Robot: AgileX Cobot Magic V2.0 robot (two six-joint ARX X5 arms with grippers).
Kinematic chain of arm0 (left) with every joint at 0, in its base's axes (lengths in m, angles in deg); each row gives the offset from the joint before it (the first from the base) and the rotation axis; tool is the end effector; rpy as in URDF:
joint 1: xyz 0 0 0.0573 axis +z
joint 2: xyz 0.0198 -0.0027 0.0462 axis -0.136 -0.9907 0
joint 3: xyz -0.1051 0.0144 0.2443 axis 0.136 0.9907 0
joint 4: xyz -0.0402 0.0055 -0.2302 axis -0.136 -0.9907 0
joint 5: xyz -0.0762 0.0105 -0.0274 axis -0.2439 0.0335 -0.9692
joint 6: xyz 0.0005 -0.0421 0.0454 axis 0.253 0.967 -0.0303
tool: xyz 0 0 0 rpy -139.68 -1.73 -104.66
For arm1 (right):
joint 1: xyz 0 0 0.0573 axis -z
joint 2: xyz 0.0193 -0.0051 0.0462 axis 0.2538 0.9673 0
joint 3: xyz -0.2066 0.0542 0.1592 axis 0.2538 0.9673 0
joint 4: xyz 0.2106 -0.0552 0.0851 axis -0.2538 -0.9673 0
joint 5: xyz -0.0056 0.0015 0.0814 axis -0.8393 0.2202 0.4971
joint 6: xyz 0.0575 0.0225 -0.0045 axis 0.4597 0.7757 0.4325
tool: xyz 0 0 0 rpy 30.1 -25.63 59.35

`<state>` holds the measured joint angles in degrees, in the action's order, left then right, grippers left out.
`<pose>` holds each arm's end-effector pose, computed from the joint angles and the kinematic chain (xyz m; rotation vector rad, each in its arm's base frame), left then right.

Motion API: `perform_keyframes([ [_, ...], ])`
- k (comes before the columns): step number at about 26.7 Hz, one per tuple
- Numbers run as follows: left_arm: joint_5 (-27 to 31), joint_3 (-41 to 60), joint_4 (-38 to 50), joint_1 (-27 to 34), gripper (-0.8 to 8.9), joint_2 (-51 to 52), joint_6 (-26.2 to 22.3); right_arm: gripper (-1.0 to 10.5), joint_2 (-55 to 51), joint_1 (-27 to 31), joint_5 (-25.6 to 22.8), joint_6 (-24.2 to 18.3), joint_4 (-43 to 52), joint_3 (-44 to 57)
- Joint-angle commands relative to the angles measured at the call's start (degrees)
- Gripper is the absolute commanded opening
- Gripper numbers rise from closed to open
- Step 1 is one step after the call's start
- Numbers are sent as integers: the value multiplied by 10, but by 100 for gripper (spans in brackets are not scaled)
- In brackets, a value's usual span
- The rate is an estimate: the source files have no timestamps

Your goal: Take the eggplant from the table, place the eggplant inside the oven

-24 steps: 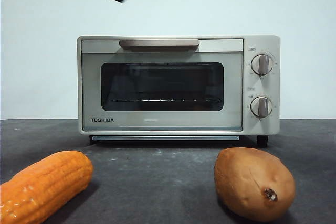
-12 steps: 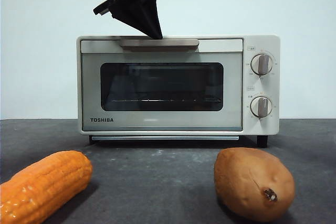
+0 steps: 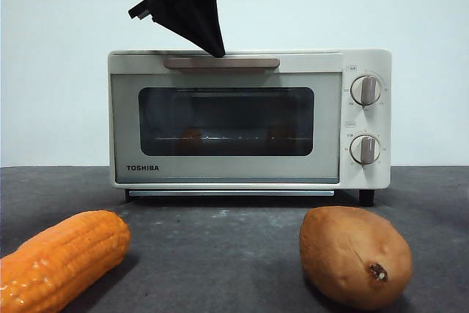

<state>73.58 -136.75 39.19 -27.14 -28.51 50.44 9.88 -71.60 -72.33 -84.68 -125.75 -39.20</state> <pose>0.2825 -0.2058 0.3227 0.2485 0.7910 -0.7583 0.0471 0.0561 0.4135 -0.3360 0.5462 0.7430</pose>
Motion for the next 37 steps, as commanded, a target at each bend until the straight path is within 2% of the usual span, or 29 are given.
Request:
perform_keyframes([
  [1,-1,-3,-49,-17,4,-16,-9,123,5,-6,-3,8,6,-12],
  [11,-1,-4,-154,-68,4,31,5,123,9,-6,-2,8,8,-12],
  [18,9,-2,-171,-73,4,101,21,123,29,-6,0,6,9,-12],
  [22,55,20,-158,-73,4,138,32,123,52,-6,2,6,13,-12],
  [27,96,102,-96,-63,4,199,65,123,87,-6,3,0,30,-12],
  [37,89,304,0,39,4,350,115,123,192,-6,2,-100,70,-12],
])
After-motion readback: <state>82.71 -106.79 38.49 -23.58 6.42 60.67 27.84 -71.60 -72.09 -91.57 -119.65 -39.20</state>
